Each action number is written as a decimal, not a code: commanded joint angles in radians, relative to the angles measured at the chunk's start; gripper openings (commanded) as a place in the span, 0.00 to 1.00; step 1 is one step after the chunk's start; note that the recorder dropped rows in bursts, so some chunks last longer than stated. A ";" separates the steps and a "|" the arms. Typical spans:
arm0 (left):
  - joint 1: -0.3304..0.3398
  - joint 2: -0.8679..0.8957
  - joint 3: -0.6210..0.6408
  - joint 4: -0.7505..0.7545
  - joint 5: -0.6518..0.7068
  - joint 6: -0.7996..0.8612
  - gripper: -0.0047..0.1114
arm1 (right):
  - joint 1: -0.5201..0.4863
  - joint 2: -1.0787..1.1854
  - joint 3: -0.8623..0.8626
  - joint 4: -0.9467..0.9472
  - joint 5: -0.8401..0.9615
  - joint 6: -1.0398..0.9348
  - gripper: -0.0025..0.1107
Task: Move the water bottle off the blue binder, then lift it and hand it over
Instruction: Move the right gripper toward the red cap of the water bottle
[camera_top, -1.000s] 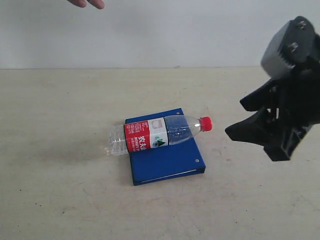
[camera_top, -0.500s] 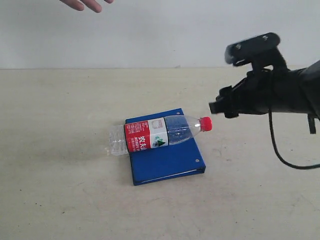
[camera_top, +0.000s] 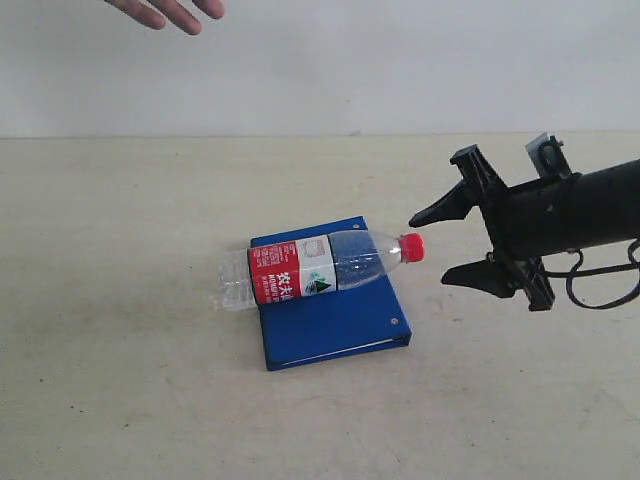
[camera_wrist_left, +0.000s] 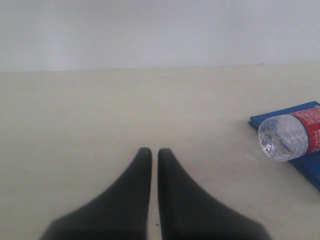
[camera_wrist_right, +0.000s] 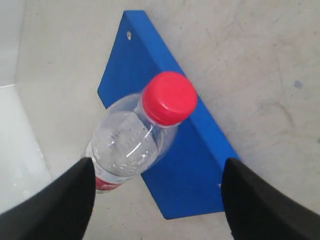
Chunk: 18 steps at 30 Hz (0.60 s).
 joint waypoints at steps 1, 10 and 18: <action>0.001 -0.003 -0.001 0.001 0.003 0.004 0.08 | -0.006 0.057 -0.009 0.111 0.017 -0.048 0.58; 0.001 -0.003 -0.001 0.001 0.003 0.004 0.08 | -0.006 0.152 -0.024 0.267 0.018 -0.218 0.58; 0.001 -0.003 -0.001 0.001 0.003 0.004 0.08 | 0.006 0.154 -0.060 0.267 -0.012 -0.228 0.58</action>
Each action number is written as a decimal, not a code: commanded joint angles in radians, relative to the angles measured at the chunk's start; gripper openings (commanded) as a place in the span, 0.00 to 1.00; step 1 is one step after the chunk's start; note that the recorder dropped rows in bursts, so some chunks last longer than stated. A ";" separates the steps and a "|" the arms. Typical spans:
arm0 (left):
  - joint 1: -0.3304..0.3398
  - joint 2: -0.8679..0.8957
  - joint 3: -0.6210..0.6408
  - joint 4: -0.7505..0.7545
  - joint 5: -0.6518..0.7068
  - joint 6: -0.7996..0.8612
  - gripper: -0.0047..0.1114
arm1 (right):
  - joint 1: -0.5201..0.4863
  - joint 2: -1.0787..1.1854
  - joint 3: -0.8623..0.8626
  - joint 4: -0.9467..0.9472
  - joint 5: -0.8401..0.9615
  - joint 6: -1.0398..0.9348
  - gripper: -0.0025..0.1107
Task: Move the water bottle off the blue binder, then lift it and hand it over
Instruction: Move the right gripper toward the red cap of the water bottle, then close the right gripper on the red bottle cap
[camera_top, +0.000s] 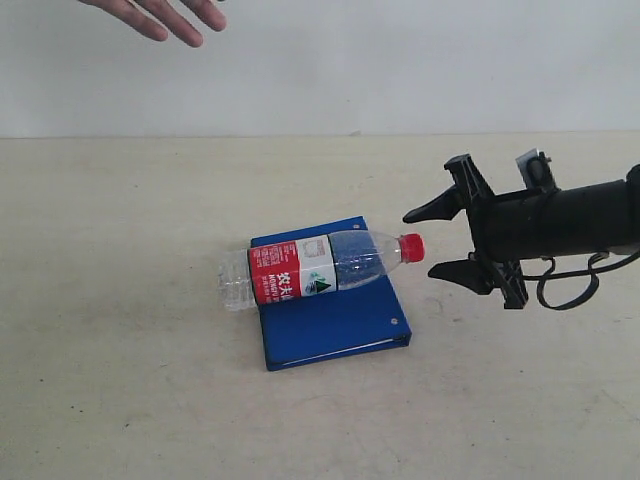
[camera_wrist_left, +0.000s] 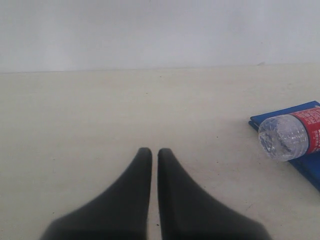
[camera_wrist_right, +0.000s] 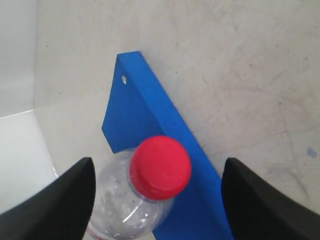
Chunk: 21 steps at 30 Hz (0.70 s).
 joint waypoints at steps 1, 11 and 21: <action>0.001 -0.003 -0.001 0.001 0.003 0.004 0.08 | 0.012 0.003 -0.026 0.003 -0.022 -0.012 0.58; 0.001 -0.003 -0.001 0.001 0.003 0.004 0.08 | 0.015 0.055 -0.052 0.003 -0.003 -0.007 0.58; 0.001 -0.003 -0.001 0.001 0.003 0.004 0.08 | 0.015 0.082 -0.052 0.003 0.016 -0.030 0.28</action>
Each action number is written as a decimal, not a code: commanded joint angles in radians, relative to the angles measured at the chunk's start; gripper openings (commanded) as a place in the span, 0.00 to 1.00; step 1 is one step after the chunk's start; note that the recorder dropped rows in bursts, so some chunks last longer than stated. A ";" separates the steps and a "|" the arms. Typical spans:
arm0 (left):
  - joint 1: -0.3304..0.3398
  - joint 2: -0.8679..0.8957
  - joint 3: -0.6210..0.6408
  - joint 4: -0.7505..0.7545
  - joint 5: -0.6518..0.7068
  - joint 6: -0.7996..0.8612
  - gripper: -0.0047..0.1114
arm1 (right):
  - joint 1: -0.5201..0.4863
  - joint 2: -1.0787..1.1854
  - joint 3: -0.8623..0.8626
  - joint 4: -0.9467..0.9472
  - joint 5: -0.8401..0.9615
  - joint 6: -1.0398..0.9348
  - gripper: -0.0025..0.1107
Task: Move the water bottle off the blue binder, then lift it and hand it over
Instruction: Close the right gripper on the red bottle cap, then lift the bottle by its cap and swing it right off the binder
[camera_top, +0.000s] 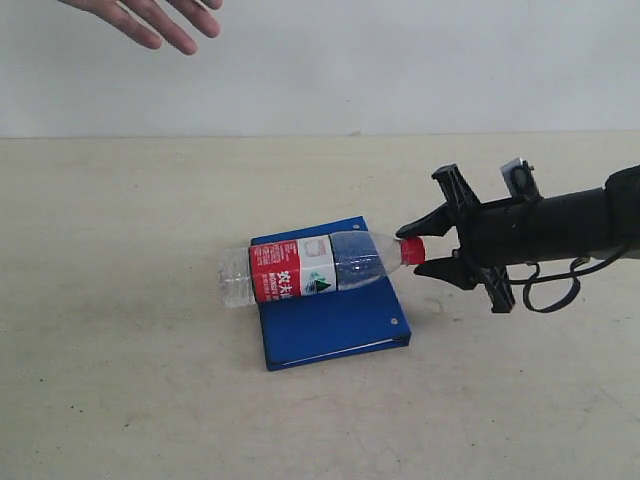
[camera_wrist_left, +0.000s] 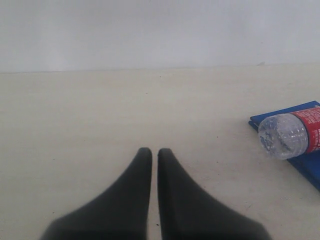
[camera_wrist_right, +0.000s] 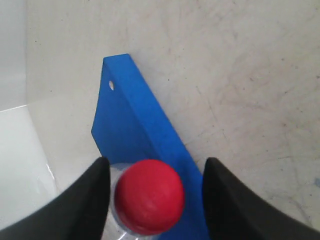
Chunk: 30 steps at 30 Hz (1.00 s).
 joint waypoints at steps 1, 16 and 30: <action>0.001 -0.003 -0.001 0.001 0.003 0.004 0.08 | 0.002 0.001 -0.003 -0.001 0.000 -0.002 0.23; 0.001 -0.003 -0.001 0.001 0.003 0.004 0.08 | 0.000 0.001 -0.042 -0.001 0.201 -0.265 0.02; 0.001 -0.003 -0.001 0.001 0.003 0.004 0.08 | 0.000 0.001 -0.102 -0.001 0.375 -0.314 0.02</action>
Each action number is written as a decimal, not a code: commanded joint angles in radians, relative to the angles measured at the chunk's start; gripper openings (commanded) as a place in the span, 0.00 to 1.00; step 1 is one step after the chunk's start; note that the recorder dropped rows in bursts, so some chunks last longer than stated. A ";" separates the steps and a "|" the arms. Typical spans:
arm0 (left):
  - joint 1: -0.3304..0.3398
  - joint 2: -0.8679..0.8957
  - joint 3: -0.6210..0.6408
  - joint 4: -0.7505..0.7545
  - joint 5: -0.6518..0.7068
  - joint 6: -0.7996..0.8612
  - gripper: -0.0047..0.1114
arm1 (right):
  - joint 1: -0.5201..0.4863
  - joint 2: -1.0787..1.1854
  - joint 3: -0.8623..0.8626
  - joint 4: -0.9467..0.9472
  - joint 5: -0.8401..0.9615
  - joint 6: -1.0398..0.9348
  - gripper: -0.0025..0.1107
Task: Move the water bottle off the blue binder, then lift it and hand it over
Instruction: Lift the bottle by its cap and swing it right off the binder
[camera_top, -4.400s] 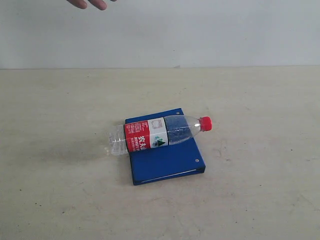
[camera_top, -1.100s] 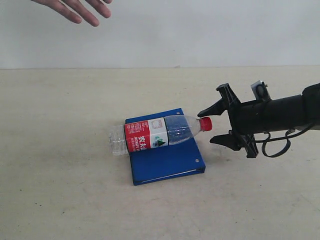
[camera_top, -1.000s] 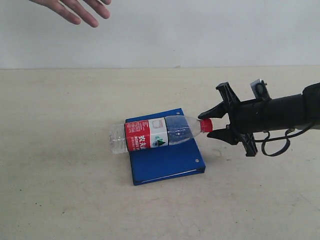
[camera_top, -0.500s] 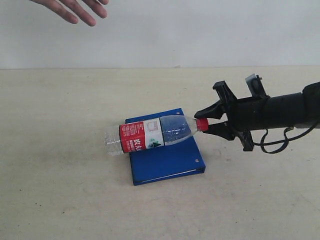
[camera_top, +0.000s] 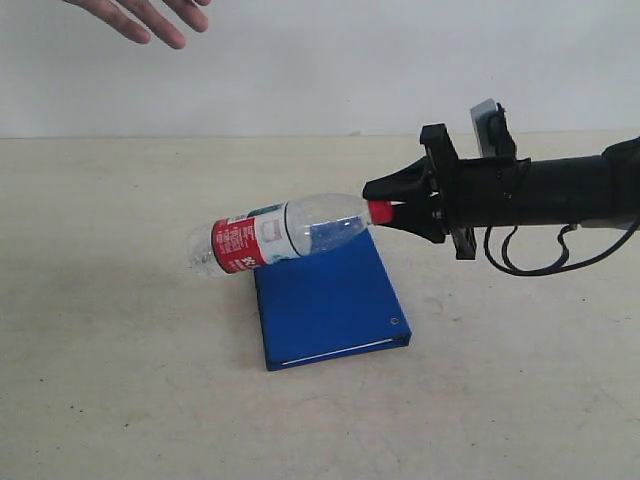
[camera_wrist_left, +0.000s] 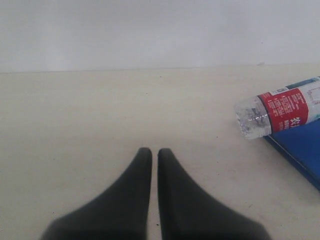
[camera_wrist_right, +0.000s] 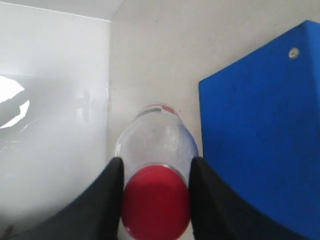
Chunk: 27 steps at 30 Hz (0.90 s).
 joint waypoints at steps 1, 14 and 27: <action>0.001 -0.003 -0.001 0.001 0.003 0.004 0.08 | 0.000 0.001 -0.010 0.011 0.029 -0.023 0.02; 0.001 -0.003 -0.001 0.001 0.003 0.004 0.08 | -0.003 -0.070 -0.041 0.011 -0.041 -0.193 0.02; 0.001 -0.003 -0.001 0.001 0.003 0.004 0.08 | -0.003 -0.239 -0.080 0.011 -0.463 -0.360 0.02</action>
